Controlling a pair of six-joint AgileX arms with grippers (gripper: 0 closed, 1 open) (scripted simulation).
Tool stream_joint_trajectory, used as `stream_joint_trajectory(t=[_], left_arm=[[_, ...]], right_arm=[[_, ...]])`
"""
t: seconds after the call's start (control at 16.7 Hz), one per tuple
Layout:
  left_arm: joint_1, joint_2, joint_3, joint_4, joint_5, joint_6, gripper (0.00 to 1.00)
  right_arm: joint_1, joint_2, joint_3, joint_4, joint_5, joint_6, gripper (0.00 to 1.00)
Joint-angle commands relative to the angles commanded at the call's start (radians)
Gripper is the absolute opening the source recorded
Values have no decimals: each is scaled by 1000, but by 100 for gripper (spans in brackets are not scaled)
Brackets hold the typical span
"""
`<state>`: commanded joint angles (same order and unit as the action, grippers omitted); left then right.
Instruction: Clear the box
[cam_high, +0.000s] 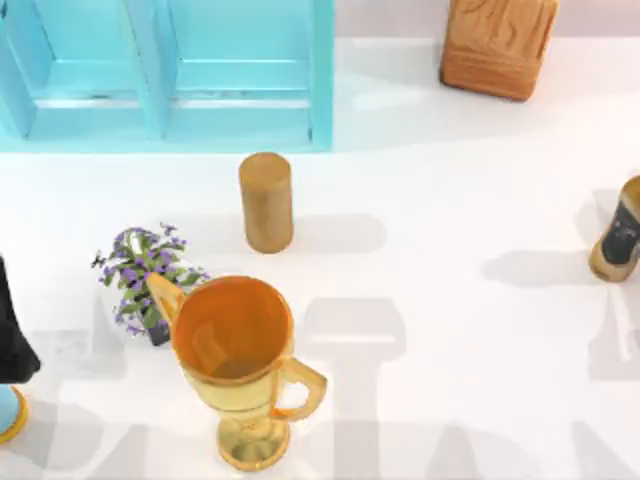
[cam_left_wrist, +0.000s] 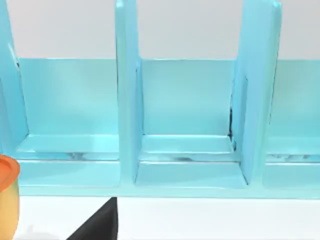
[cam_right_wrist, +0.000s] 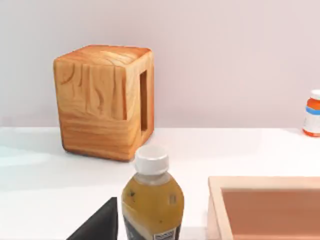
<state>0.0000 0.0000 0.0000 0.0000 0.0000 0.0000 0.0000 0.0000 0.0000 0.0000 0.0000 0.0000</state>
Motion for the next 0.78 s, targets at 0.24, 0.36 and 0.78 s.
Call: stream_joint_trajectory(t=[0.24,0.36,0.78], left_arm=[[0,0,0,0,0,0,100],[0,0,0,0,0,0,100],[0,0,0,0,0,0,100]], right_arm=[[-14,33,33,-32,0,-14,100],[-44,108,105,-102,0,-43,100],[-222,683,551,-524,-2,-216,100]])
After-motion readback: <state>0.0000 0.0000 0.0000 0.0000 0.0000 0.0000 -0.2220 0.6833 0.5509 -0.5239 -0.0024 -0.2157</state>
